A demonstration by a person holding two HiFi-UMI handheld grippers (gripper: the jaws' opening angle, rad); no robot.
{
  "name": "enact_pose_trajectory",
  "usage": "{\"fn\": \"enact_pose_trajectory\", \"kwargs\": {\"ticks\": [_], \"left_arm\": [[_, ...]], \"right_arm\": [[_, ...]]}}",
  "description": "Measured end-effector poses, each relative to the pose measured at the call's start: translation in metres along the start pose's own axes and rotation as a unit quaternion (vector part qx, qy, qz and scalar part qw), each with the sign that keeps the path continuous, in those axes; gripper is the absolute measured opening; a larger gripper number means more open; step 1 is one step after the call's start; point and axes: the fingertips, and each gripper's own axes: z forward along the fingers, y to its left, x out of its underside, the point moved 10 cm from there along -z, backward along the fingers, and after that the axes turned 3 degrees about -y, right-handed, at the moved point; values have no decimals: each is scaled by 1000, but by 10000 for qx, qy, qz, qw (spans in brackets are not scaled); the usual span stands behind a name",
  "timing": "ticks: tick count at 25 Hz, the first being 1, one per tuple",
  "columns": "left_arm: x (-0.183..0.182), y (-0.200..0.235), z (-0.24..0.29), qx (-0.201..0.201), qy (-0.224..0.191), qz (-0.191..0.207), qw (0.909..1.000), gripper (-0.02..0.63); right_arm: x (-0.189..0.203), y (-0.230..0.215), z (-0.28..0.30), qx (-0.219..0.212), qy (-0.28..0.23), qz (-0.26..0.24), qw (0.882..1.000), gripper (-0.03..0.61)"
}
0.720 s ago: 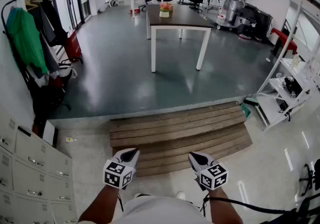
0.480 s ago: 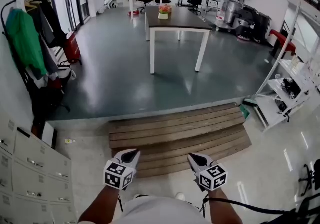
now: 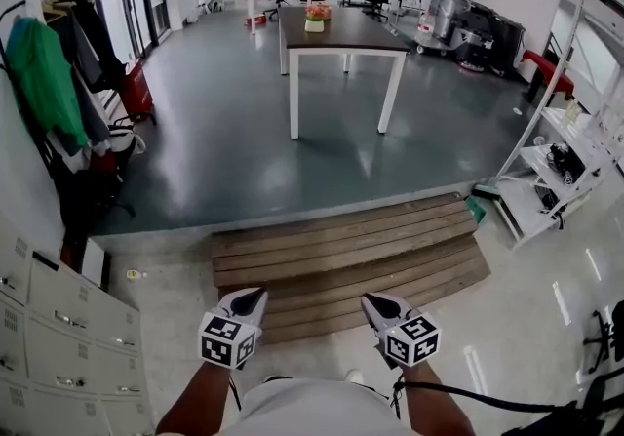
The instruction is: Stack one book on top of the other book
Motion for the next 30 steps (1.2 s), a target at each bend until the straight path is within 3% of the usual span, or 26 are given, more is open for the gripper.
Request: {"fn": "enact_pose_trajectory", "kwargs": {"ticks": [7, 14, 22, 30], "left_arm": [[1, 13, -8, 79, 45, 235, 9997, 6], [16, 12, -23, 831, 204, 351, 9957, 6], [20, -6, 12, 1717, 441, 704, 9816, 6], [27, -97, 14, 2684, 424, 1225, 9546, 6]], "right_arm": [[-6, 6, -3, 284, -320, 243, 9988, 2], [14, 55, -56, 1389, -580, 455, 9876, 2], [61, 91, -114, 2420, -482, 945, 9645, 2], [92, 138, -216, 3350, -883, 1043, 9323, 2]]}}
